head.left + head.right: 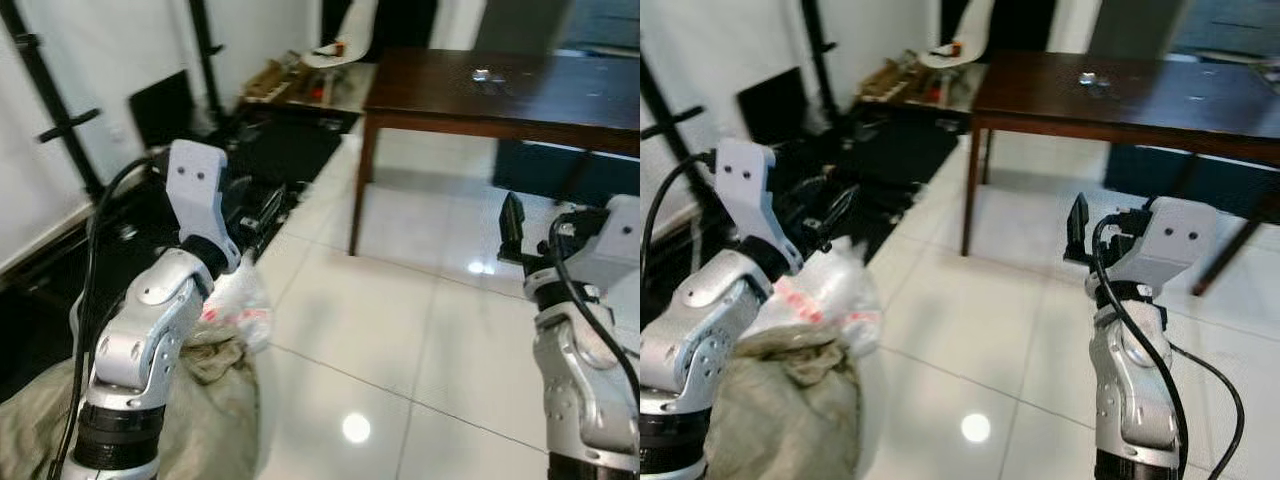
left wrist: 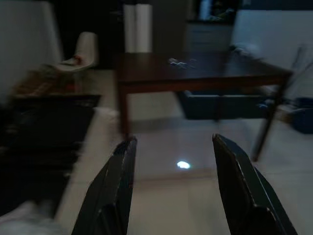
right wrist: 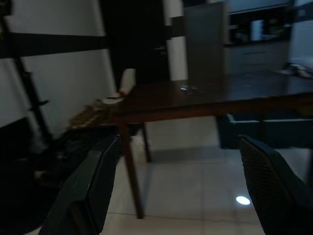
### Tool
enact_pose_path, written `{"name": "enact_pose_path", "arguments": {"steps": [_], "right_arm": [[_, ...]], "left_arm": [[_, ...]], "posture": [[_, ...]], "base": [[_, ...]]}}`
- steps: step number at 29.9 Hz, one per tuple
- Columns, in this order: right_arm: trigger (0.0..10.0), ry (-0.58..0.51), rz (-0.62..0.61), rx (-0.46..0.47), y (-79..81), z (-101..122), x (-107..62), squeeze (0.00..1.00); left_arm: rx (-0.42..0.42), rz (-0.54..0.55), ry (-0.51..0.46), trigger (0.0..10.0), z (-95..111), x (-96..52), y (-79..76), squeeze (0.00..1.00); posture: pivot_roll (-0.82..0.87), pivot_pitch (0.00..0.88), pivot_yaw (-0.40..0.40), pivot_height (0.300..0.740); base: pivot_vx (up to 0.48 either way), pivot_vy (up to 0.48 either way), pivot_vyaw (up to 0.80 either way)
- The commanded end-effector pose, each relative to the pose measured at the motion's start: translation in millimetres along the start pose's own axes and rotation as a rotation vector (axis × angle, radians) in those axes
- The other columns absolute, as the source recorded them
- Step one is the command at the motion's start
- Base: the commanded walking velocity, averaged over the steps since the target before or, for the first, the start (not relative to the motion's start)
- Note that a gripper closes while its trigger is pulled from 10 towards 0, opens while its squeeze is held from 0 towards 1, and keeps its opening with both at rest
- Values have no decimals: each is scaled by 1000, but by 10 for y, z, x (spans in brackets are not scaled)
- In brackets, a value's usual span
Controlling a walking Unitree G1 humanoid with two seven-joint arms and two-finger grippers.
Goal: Setting the table
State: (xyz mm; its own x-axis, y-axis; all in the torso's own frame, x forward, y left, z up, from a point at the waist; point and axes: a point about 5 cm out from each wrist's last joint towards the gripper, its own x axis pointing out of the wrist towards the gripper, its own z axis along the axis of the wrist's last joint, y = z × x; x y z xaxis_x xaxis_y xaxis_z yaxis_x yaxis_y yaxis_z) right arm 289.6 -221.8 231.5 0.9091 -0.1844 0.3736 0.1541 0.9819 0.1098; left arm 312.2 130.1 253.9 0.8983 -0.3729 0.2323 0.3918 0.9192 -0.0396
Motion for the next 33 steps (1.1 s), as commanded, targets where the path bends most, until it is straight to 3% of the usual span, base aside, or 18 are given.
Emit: {"name": "enact_pose_path", "arguments": {"steps": [1,5,12,23,30,33], "right_arm": [[10000,18,-7,9,5,-36,-17,0],[10000,19,-8,8,1,-36,-18,0],[10000,20,-12,7,-6,-37,-24,0],[10000,22,-15,7,-6,-42,-27,0],[10000,73,26,26,83,-153,-16,0],[10000,194,212,89,456,-437,-70,0]], "left_arm": [[-33,-3,5,10000,-1,-17,8,0],[-29,-11,0,10000,13,-5,-15,0],[57,-24,14,10000,-15,9,-72,0],[77,-12,-12,10000,8,34,-54,0],[94,25,4,10000,-21,42,-16,0],[151,172,104,10000,-223,-162,238,0]], "posture": [[-93,0,116,740],[-95,0,117,740],[-98,0,119,740],[-97,0,119,740],[-92,0,116,740],[-43,0,80,740]], "base": [[0,0,-800],[0,0,-800],[0,0,-800],[0,0,-800],[0,0,-800],[0,0,-156]]}}
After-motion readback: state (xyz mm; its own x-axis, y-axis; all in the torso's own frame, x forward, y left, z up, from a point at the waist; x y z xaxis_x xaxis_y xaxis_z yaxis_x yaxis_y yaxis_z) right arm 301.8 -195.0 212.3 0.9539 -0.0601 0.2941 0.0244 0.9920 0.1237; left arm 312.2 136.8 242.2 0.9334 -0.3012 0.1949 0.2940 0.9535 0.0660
